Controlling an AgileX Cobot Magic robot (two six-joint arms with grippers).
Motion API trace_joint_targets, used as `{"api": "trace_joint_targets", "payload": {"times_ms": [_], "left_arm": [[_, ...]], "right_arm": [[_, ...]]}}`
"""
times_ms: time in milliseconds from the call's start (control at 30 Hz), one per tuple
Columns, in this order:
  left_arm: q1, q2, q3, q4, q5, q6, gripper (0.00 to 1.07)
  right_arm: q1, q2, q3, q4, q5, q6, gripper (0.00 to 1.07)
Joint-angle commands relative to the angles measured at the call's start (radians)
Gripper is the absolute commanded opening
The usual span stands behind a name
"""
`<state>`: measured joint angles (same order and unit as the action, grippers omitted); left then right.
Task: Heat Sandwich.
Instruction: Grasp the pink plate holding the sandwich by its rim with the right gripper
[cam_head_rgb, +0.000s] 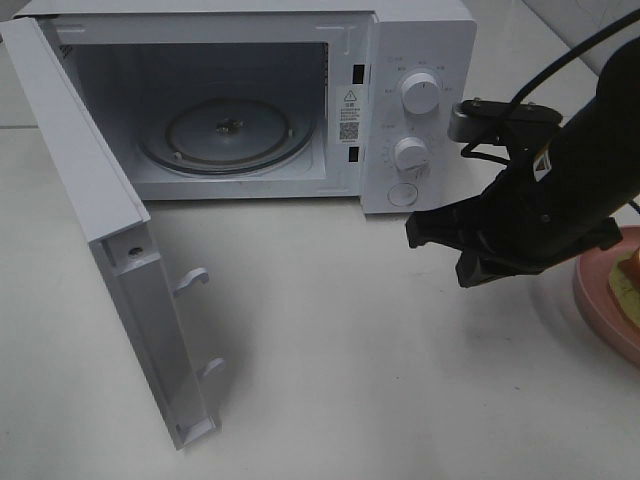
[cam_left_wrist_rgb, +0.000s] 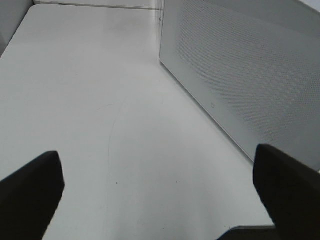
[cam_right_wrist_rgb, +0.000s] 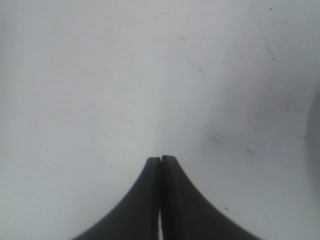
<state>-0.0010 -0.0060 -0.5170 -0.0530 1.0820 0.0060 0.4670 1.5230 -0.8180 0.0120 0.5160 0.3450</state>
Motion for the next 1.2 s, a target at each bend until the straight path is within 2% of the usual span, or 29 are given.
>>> {"api": "trace_joint_targets", "payload": {"times_ms": [33, 167, 500, 600, 633, 667, 767, 800, 833, 900, 1200], "left_arm": [[-0.006, -0.017, 0.002, 0.001, -0.014, 0.000, 0.97], [-0.006, -0.017, 0.002, 0.001, -0.014, 0.000, 0.97], [-0.006, -0.017, 0.002, 0.001, -0.014, 0.000, 0.97], [-0.006, -0.017, 0.002, 0.001, -0.014, 0.000, 0.97], [-0.006, -0.017, 0.002, 0.001, -0.014, 0.000, 0.97], [-0.006, -0.017, 0.002, 0.001, -0.014, 0.000, 0.97], [-0.006, -0.017, 0.002, 0.001, -0.014, 0.000, 0.97], [-0.006, -0.017, 0.002, 0.001, -0.014, 0.000, 0.97], [-0.006, -0.017, 0.002, 0.001, -0.014, 0.000, 0.97], [-0.006, -0.017, 0.002, 0.001, -0.014, 0.000, 0.97], [-0.006, -0.017, 0.002, 0.001, -0.014, 0.000, 0.97]], "right_arm": [[0.000, -0.011, -0.029, -0.001, 0.102, -0.153, 0.01], [0.000, -0.011, -0.070, 0.003, 0.207, -0.320, 0.03], [0.000, -0.011, -0.075, 0.004, 0.260, -0.276, 0.09], [0.000, -0.011, -0.075, 0.004, 0.260, -0.276, 0.23], [-0.001, -0.011, -0.075, -0.001, 0.260, -0.276, 0.37], [-0.001, -0.011, -0.075, -0.001, 0.260, -0.276, 0.37], [-0.001, -0.011, -0.075, -0.005, 0.260, -0.298, 0.65], [-0.001, -0.011, -0.075, -0.004, 0.260, -0.330, 0.87], [-0.001, -0.011, -0.075, -0.004, 0.260, -0.330, 0.87], [-0.001, -0.011, -0.075, -0.004, 0.260, -0.336, 1.03], [-0.020, -0.010, -0.081, -0.002, 0.305, -0.355, 1.00]]}}
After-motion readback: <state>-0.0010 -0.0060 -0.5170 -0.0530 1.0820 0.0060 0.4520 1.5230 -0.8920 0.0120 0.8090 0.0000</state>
